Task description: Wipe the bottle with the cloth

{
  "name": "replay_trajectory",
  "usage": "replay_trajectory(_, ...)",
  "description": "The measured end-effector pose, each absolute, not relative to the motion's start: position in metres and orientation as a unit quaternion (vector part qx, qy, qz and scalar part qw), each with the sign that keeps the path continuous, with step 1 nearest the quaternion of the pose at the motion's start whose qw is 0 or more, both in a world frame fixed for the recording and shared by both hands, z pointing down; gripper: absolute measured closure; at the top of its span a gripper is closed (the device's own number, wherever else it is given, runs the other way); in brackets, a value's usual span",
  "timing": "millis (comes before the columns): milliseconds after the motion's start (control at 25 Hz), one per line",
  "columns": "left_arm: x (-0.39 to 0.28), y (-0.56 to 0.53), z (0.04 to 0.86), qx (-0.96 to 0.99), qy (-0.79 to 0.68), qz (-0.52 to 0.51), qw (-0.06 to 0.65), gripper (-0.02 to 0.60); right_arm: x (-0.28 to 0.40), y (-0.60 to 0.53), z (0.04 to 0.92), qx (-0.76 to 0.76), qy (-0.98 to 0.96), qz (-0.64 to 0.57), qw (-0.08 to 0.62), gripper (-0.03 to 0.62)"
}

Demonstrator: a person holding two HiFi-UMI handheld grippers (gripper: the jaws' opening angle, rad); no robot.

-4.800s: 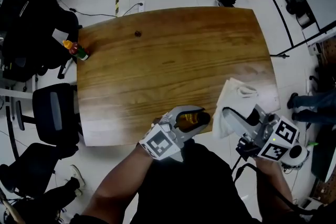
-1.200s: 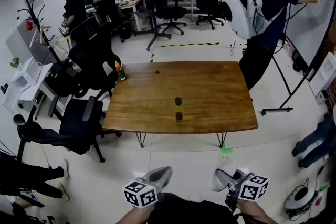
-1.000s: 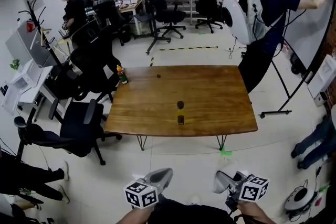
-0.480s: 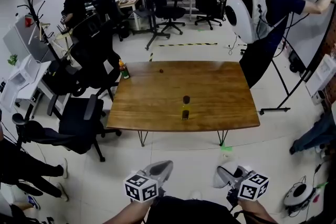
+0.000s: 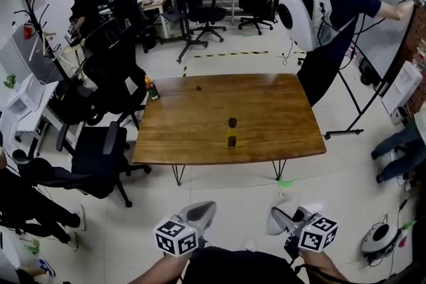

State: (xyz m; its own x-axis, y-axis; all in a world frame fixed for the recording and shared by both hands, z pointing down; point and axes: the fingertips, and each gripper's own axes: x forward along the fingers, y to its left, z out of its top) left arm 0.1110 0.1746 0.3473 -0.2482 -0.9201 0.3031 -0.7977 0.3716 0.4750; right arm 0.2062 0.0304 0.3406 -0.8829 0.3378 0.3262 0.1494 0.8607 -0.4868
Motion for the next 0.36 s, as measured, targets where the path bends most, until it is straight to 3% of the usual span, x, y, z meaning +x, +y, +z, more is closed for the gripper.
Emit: replay_trajectory(360, 0.1177, 0.1747, 0.3457, 0.556, -0.778, -0.113, 0.271, 0.569, 0.2136, 0.036, 0.3443, -0.128, -0.943, 0.227, 0.208, 0.525)
